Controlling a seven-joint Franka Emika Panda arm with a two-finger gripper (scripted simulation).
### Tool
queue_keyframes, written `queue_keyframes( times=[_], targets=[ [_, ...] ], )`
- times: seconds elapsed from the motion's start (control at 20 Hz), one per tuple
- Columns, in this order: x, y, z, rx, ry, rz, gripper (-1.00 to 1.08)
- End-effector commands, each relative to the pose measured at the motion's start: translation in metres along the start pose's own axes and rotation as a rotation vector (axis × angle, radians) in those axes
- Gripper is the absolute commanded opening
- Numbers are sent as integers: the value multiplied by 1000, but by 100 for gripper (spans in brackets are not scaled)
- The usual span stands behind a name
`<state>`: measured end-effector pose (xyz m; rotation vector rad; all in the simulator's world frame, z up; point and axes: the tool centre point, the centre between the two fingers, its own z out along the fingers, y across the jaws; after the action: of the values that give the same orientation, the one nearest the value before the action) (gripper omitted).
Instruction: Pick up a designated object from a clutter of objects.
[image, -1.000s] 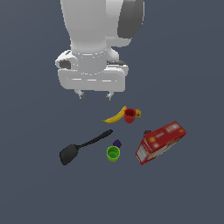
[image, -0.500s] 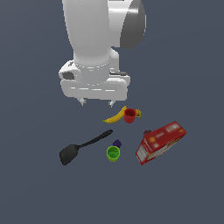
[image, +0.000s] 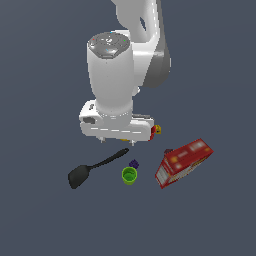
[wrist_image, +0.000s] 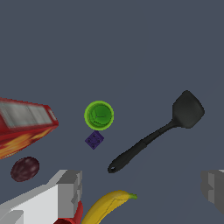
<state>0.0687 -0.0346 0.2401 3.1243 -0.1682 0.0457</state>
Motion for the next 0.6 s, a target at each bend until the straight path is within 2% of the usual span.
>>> queue_keyframes(
  times=[0.0,0.55],
  targets=[
    [10,-8,23,1,-5,8,100],
    [35,-37,115,7,-24,38,100]
  ],
)
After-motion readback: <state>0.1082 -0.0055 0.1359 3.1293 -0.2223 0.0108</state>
